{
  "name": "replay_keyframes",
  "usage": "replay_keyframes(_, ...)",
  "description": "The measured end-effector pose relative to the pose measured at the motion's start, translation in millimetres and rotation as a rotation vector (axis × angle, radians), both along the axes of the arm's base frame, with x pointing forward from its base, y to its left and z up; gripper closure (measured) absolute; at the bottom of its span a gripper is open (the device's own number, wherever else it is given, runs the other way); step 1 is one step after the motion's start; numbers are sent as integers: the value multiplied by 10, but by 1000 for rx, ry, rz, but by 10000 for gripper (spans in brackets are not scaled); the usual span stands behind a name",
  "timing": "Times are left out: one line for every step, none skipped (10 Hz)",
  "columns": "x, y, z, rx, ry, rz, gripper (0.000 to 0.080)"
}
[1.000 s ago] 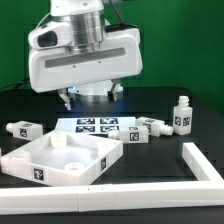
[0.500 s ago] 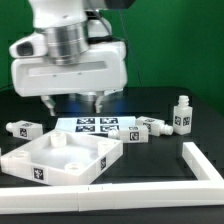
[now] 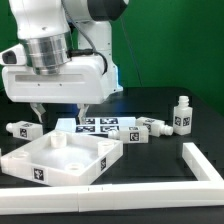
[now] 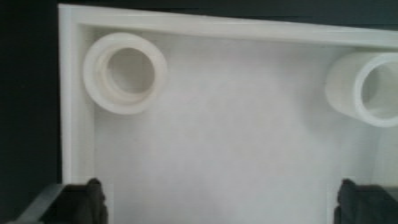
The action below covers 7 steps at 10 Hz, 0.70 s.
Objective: Assemble one leg
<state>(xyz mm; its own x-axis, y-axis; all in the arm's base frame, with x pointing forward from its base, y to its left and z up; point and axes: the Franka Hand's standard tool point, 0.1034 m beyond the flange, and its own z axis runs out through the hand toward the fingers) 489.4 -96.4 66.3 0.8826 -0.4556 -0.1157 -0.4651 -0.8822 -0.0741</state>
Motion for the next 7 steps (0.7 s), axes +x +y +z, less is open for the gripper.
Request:
replay_keyframes(-41, -158, -94, -1, 7, 2, 150)
replay_keyframes(-79, -377, -213, -11, 22, -22, 150)
replay_keyframes(-46, -499, -308, -30, 10, -3, 150)
replay_keyframes(-21, -622, -403, -55, -32, 59, 150)
replay_keyframes(-5, -721, -489, -101, -89, 75, 150)
replay_keyframes(-38, -692, -544, -130, -132, 69, 150)
replay_keyframes(-72, -651, -570, -121, -124, 81, 150)
